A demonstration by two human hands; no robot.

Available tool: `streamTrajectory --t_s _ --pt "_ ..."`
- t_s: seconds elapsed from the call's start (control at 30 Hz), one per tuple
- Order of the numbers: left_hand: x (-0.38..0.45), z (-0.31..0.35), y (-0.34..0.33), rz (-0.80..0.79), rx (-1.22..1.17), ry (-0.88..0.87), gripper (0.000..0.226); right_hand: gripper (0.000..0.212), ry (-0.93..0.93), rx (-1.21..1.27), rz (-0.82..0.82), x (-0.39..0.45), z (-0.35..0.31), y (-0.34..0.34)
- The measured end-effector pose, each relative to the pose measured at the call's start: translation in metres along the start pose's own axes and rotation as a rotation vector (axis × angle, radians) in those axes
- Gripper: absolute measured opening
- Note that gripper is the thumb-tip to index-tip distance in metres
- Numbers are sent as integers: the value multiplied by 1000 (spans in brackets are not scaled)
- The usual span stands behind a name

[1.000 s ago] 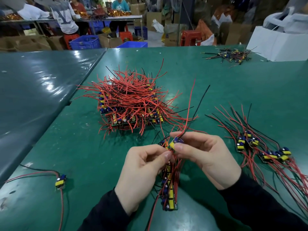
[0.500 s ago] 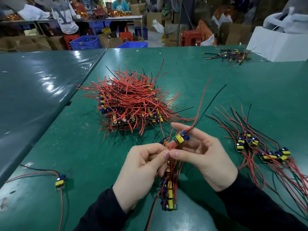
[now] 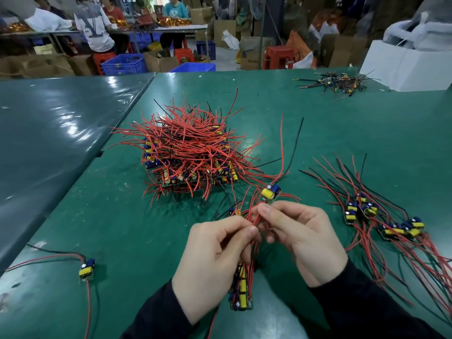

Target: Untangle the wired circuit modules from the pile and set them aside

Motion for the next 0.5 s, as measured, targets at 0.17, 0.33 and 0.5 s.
streamTrajectory --t_s 0.17,0.33,0.5 --pt "-1 -2 -8 -100 -139 57 19 13 -36 50 95 8 -10 14" --pt "-4 0 -15 -225 -191 93 18 14 36 42 164 15 -23 26" --pt "-1 1 -13 -315 -201 154 17 16 90 29 144 16 -29 24"
Point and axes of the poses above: each hand's wrist, its own x-axis towards the middle knuckle, its own y-axis out of the back of the hand, z = x × y, the point moved 7 cm from there along x, towards the middle knuckle, and after that the axes turned 12 degrees about y, right-handed, at the moved point
